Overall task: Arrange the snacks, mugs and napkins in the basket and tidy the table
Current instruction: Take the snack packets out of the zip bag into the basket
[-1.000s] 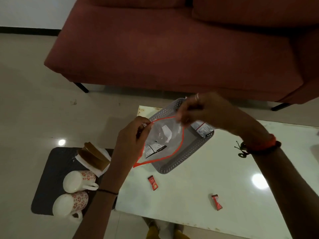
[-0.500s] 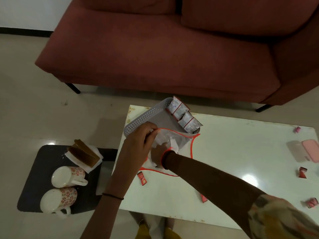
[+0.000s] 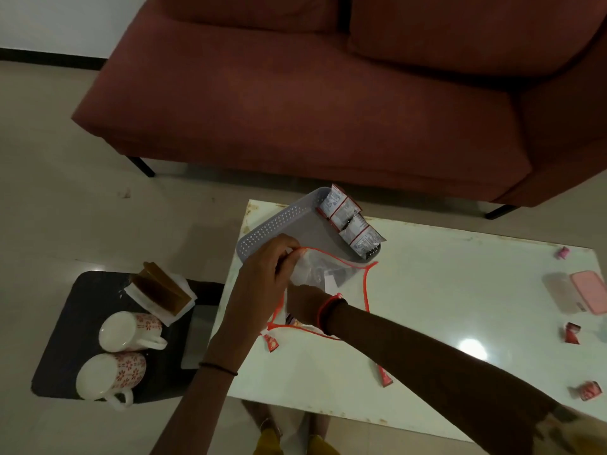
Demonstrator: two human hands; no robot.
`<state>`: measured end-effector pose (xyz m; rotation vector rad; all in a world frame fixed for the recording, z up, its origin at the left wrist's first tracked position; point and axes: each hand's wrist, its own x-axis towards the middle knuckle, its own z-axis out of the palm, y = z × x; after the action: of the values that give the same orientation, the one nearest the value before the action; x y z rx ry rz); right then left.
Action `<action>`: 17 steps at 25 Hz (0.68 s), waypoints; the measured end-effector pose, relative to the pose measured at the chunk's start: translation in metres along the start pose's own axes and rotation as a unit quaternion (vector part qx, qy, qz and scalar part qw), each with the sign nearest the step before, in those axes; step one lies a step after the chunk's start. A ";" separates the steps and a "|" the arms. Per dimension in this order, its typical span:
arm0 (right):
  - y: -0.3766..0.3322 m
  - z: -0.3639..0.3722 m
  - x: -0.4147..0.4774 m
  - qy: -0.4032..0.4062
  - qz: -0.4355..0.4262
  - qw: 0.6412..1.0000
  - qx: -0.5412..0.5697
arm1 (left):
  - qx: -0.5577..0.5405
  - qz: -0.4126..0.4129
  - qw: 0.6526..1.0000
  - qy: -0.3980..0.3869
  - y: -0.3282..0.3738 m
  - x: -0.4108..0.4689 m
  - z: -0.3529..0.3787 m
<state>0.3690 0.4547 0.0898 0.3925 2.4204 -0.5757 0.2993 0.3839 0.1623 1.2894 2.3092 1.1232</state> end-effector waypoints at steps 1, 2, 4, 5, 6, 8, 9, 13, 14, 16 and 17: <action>-0.003 -0.008 -0.005 0.013 -0.008 1.000 -0.009 | 0.005 0.006 1.000 -0.003 -0.003 0.003 -0.003; -0.004 -0.015 -0.008 0.034 -0.033 0.999 -0.019 | 0.007 0.009 1.000 -0.006 -0.008 0.006 -0.007; -0.008 -0.036 -0.019 0.097 -0.047 0.994 -0.008 | 0.006 -0.018 1.000 -0.005 -0.019 0.015 -0.014; -0.011 -0.049 -0.026 0.129 -0.053 0.990 0.007 | 0.004 -0.045 0.999 0.003 -0.025 0.020 -0.020; -0.013 -0.063 -0.031 0.156 -0.062 0.985 0.026 | 0.003 -0.067 0.998 0.012 -0.030 0.024 -0.027; -0.014 -0.094 -0.045 0.185 -0.065 0.978 0.076 | 0.001 -0.076 0.997 0.010 -0.042 0.033 -0.043; -0.012 -0.108 -0.052 0.196 -0.062 0.973 0.103 | 0.006 -0.073 0.997 0.002 -0.047 0.035 -0.053; 0.008 -0.154 -0.086 0.295 -0.054 0.887 0.350 | 0.018 -0.104 0.994 0.007 -0.059 0.041 -0.079; 0.017 -0.160 -0.090 0.305 -0.050 0.839 0.448 | 0.020 -0.112 0.994 0.009 -0.062 0.042 -0.083; 0.040 -0.165 -0.091 0.339 -0.024 0.768 0.543 | 0.017 -0.134 0.991 0.004 -0.066 0.042 -0.085; 0.055 -0.162 -0.085 0.365 -0.002 0.750 0.551 | 0.010 -0.151 0.989 0.000 -0.068 0.042 -0.086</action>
<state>0.3758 0.5697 0.2424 1.2819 2.4282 -2.1963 0.1864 0.3542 0.1746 0.9035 2.4161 0.9999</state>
